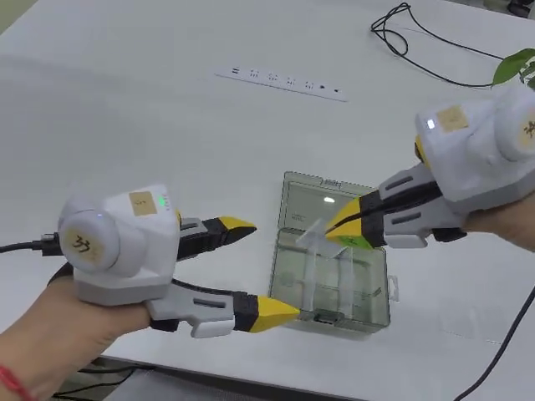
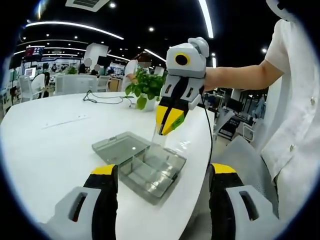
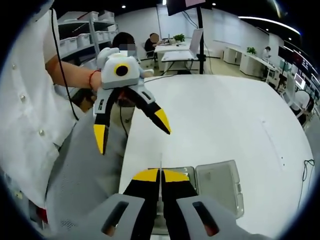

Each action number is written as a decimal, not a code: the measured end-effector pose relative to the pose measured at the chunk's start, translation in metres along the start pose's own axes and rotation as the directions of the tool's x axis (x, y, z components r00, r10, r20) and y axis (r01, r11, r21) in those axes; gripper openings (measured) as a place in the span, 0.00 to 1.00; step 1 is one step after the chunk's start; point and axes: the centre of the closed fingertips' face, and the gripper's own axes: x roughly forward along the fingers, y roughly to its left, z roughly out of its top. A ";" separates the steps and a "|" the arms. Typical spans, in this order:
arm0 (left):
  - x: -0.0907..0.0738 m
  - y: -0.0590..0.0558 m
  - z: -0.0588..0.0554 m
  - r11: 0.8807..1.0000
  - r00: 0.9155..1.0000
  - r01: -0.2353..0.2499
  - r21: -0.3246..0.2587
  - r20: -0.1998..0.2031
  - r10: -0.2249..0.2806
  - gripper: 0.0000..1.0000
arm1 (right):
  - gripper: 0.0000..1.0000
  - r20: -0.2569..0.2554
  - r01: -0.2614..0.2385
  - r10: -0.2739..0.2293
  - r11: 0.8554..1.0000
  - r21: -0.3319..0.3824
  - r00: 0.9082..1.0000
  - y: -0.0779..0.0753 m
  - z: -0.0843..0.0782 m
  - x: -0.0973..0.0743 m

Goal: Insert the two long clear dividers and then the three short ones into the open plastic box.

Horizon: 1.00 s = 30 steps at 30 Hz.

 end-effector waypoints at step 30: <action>0.004 0.012 -0.004 0.999 0.999 -0.030 -0.030 0.026 0.030 0.97 | 0.02 0.015 0.016 -0.017 1.000 0.023 1.000 -0.017 -0.034 0.036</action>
